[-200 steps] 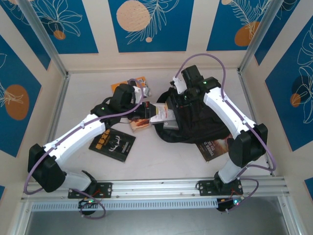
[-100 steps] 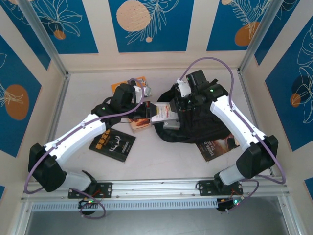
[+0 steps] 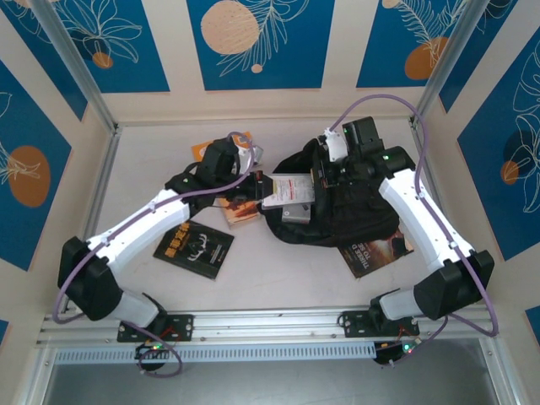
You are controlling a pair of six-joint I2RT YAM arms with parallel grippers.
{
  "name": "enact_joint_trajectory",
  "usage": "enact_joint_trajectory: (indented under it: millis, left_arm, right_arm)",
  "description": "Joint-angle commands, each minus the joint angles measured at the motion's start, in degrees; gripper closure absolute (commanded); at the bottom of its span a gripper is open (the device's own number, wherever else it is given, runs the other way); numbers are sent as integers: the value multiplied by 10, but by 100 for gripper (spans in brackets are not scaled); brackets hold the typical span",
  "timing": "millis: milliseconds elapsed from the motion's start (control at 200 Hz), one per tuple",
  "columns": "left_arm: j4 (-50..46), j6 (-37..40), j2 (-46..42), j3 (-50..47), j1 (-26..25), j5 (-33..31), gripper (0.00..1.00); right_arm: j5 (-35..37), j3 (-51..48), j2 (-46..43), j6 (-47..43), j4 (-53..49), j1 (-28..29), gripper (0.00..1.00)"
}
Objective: Pack the student bag
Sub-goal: Place the loose stationery in the student bag.
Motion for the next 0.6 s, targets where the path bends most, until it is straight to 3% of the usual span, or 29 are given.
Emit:
enact_joint_trajectory:
  millis: [0, 270, 595]
  left_arm:
    - [11, 21, 36, 25, 3, 23, 100]
    - [59, 2, 128, 66, -4, 68, 100]
    - [247, -118, 206, 54, -22, 126, 100]
  right_arm:
    - [-33, 18, -31, -31, 1, 2, 100]
    - [-68, -7, -58, -22, 26, -13, 100]
    - [-94, -11, -58, -8, 41, -13, 100]
